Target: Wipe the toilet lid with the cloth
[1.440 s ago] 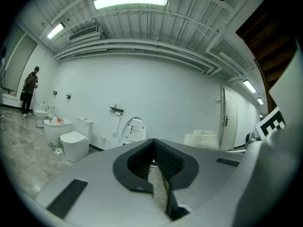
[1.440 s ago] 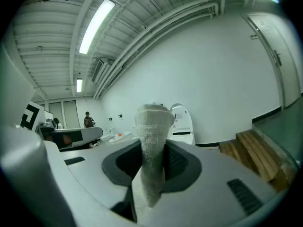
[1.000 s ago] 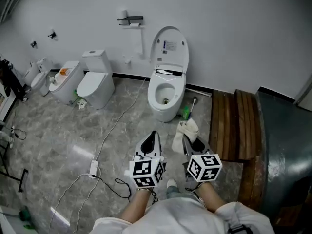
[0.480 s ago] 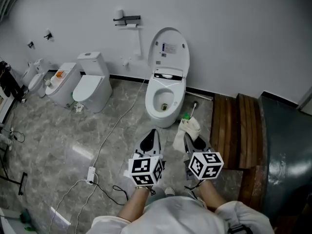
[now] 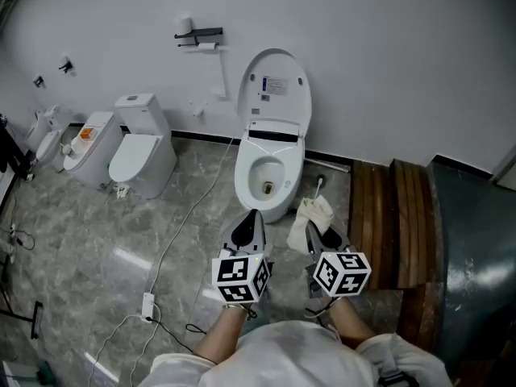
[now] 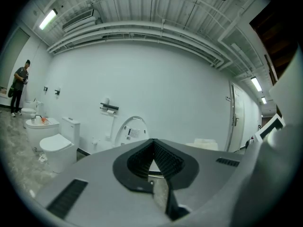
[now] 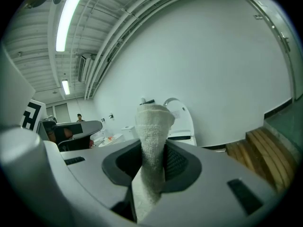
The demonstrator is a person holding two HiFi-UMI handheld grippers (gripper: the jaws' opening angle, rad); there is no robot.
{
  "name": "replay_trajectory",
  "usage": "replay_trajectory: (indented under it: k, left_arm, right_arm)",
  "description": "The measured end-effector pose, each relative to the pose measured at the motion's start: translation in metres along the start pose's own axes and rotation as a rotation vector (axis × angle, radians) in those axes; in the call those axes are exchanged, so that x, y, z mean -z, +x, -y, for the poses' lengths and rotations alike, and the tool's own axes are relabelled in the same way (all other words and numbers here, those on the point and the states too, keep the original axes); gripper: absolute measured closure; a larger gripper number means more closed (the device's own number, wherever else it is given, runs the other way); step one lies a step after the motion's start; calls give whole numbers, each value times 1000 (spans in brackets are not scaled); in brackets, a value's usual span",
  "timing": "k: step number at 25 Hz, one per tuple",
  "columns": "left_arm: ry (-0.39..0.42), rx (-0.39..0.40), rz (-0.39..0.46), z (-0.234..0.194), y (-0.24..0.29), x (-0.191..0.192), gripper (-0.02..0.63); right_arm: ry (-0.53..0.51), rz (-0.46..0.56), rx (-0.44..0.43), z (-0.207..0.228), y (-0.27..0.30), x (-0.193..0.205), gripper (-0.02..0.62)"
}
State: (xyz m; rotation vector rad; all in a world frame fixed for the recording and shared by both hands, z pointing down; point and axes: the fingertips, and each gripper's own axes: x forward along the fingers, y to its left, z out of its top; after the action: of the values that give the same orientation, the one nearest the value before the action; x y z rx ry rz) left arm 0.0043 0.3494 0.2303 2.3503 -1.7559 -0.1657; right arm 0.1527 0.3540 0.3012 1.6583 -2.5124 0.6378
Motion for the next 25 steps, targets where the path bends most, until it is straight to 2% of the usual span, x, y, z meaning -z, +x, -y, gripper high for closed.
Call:
replay_trajectory:
  k: [11, 16, 21, 25]
  left_arm:
    - [0, 72, -15, -71, 135, -40, 594]
    - [-7, 102, -29, -104, 186, -50, 594]
    - [-18, 121, -51, -136, 237, -57, 594]
    - [-15, 146, -65, -144, 275, -57, 594]
  right_arm:
    - [13, 28, 30, -11, 134, -63, 508]
    - [21, 15, 59, -9, 190, -78, 508]
    - [29, 50, 95, -12, 237, -108, 508]
    - [34, 57, 124, -2, 263, -116, 508]
